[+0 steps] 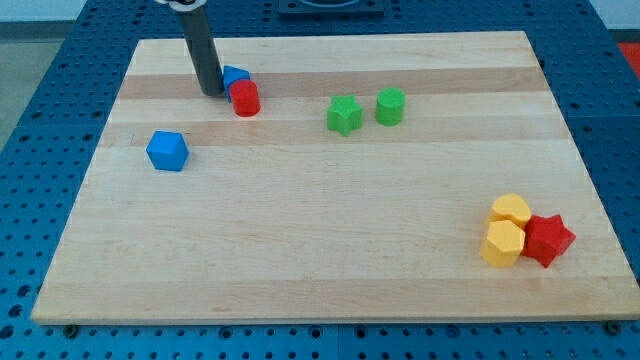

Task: Push the red circle towards the bottom center

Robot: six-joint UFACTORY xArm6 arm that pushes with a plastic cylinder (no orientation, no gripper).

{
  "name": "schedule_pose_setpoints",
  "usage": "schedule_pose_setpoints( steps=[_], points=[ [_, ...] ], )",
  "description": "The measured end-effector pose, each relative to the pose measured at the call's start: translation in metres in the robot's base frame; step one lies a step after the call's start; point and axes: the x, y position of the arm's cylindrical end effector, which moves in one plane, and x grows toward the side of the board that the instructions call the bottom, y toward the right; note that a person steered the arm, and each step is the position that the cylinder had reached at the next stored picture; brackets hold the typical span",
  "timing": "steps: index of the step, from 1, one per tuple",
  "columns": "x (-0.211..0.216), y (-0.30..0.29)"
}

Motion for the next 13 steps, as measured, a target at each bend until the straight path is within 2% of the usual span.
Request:
schedule_pose_setpoints(
  steps=[2,5,8,9,10,13],
  points=[
    [0.000,0.012],
    [0.053,0.055],
    [0.059,0.163],
    [0.073,0.201],
    [0.097,0.210],
    [0.114,0.168]
  ],
)
